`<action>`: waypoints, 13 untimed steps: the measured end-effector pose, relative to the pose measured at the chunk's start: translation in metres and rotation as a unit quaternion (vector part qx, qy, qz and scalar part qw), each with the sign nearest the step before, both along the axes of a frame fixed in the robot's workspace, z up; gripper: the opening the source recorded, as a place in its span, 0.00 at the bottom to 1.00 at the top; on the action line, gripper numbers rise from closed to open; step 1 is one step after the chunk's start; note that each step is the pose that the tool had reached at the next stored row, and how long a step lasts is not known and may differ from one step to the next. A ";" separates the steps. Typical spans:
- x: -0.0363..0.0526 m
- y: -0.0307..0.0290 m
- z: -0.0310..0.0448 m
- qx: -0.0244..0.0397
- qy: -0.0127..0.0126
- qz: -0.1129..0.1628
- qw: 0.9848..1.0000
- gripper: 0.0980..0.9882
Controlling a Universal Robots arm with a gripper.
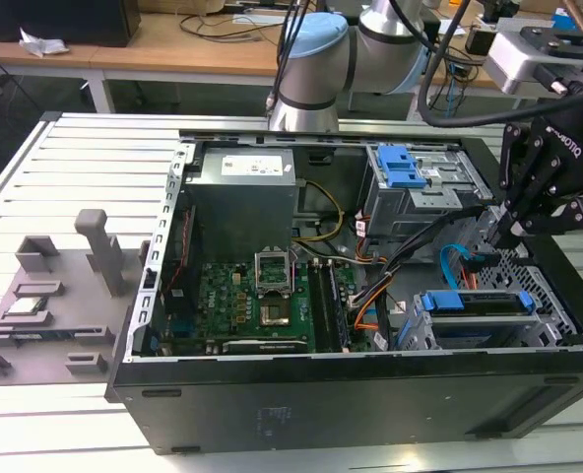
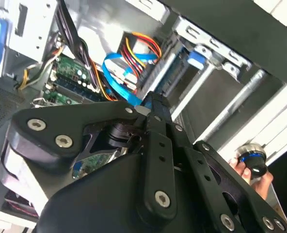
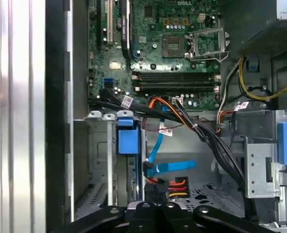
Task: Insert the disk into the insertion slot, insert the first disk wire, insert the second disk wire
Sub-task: 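Insert the first disk wire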
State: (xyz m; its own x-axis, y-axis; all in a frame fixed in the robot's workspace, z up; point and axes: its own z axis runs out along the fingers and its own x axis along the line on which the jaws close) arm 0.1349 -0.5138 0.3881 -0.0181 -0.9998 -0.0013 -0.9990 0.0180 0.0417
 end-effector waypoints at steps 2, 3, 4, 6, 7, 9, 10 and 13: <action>0.0024 0.0047 -0.0041 0.000 0.000 0.000 1.000 0.01; 0.0035 0.0066 -0.0066 0.000 0.000 0.000 1.000 0.01; 0.0040 0.0074 -0.0083 0.000 0.000 0.000 1.000 0.01; 0.0062 0.0087 -0.0191 0.000 0.000 0.000 1.000 0.01; 0.0074 0.0089 -0.0210 0.000 0.000 0.000 1.000 0.01; 0.0077 0.0089 -0.0212 -0.001 0.000 0.000 1.000 0.01; 0.0077 0.0089 -0.0212 -0.001 0.000 0.000 1.000 0.01; 0.0078 0.0089 -0.0212 -0.001 0.000 0.000 1.000 0.01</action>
